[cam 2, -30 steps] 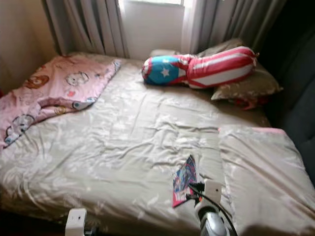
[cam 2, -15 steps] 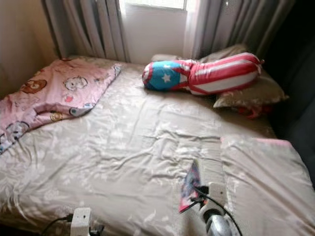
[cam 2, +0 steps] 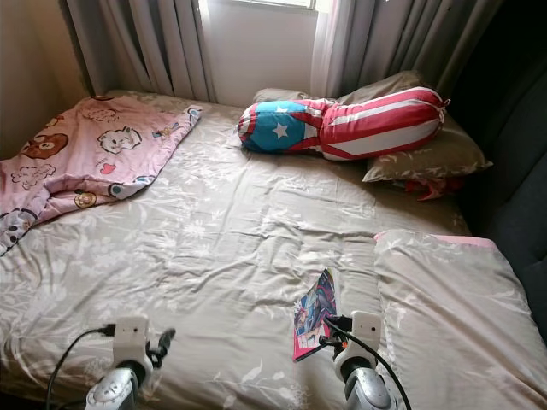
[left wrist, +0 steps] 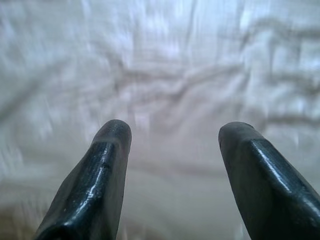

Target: Clean up the room

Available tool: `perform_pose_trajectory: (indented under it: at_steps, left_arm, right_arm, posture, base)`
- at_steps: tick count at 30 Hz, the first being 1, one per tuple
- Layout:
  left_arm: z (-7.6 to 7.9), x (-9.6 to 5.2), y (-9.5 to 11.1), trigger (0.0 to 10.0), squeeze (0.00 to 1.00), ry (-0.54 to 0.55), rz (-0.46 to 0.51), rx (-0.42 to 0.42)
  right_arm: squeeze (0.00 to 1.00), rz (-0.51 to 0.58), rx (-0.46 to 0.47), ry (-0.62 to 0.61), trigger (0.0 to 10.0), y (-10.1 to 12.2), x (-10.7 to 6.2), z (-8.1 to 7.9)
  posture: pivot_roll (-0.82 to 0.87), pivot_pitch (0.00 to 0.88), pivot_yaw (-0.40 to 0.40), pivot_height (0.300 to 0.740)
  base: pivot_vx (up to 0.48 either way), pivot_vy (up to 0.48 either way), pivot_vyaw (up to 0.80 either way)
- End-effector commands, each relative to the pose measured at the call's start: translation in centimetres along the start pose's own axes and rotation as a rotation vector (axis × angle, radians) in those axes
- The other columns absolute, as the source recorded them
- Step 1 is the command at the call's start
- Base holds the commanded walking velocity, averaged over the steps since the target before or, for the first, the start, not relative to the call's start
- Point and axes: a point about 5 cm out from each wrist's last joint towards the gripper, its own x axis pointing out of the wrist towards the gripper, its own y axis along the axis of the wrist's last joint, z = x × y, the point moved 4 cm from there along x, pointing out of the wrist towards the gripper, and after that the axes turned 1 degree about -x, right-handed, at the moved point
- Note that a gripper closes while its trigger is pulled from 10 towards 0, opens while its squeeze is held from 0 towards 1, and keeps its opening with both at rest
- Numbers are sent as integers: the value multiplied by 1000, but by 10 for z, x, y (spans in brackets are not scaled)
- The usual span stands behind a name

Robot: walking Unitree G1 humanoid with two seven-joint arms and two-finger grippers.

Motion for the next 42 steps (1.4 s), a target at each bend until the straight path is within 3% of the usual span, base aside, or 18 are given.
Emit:
perform_pose_trajectory:
  at_steps: [1, 7, 11, 14, 24, 30, 36, 42]
  left_arm:
    - [1, 1, 10, 10000, 0, 6, 58, -15]
    - [3, -8, 33, 10000, 0, 16, 193, -16]
    - [2, -13, 41, 10000, 0, 20, 232, -16]
    - [2, -15, 44, 10000, 0, 20, 244, -14]
    - [4, -23, 42, 10000, 0, 21, 229, -17]
    - [13, -15, 46, 10000, 0, 0, 225, -21]
    - [14, -16, 48, 10000, 0, 1, 225, -26]
    - [18, -16, 48, 10000, 0, -9, 221, -26]
  right_arm:
    - [0, 104, -4, 20, 10000, 25, 7, -5]
    - [0, 238, 7, 67, 10000, 56, 10, -18]
    - [0, 363, 43, 104, 10000, 83, 7, -32]
    - [0, 395, 72, 113, 10000, 94, 5, -39]
    - [0, 348, 78, 80, 10000, 80, -3, -36]
    - [0, 270, 49, 52, 10000, 68, -2, -32]
    - [0, 263, 48, 61, 10000, 66, -3, -32]
    - [0, 270, 59, 71, 10000, 66, -6, -35]
  posture:
    - [-40, 0, -79, 740]
    - [-41, 0, -71, 740]
    - [-41, 0, -68, 740]
    - [-39, 0, -66, 740]
    - [-46, 0, -59, 740]
    - [-53, 0, -60, 740]
    - [-49, 0, -61, 705]
    - [-48, 0, -62, 705]
  base:
    - [0, 0, 0]
    - [0, 0, 0]
    - [0, 0, 0]
    - [0, 0, 0]
    - [0, 0, 0]
    - [0, 0, 0]
    - [0, 0, 0]
    - [0, 0, 0]
